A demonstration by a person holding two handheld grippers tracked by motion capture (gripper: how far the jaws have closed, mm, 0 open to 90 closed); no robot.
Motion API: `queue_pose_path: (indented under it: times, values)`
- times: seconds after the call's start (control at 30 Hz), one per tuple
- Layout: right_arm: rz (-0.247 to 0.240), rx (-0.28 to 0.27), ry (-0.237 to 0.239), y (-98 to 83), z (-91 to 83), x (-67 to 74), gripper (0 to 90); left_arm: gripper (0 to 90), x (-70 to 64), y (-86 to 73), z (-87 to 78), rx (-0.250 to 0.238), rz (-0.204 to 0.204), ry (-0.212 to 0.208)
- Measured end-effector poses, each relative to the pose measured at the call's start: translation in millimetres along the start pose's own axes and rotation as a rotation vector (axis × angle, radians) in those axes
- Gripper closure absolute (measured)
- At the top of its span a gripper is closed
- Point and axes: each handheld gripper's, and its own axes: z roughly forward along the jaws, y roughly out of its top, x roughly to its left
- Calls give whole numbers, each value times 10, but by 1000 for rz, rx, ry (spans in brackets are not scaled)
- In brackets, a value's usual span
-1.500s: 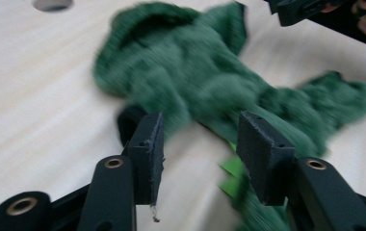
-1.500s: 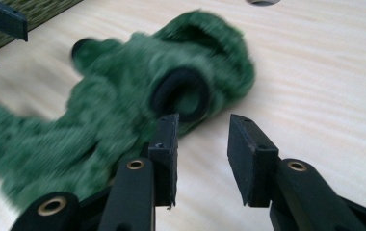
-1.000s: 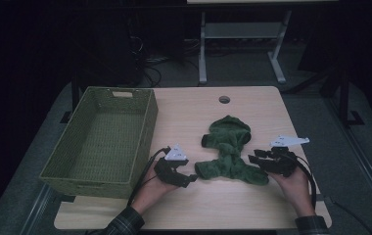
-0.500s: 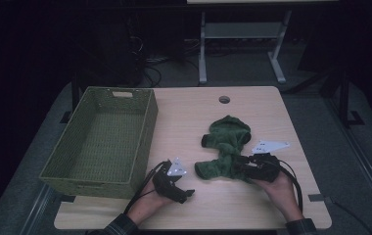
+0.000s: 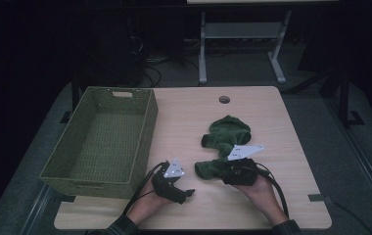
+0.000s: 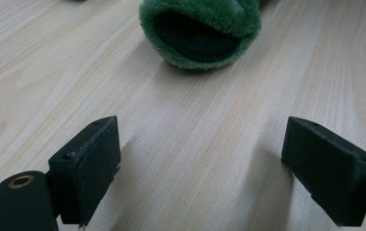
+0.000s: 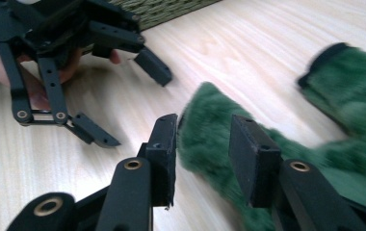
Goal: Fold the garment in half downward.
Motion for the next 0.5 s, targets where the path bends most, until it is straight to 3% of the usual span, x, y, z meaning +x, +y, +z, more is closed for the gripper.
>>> queue_pose_path:
  times: [0.27, 0.5]
  values:
    - [-39, 39, 27, 46, 220, 119, 634, 130, 0, 0, 0, 0, 0, 0]
    - [-67, 107, 3, 11, 457, 145, 644, 130, -1, -1, -1, 2, -1, -2]
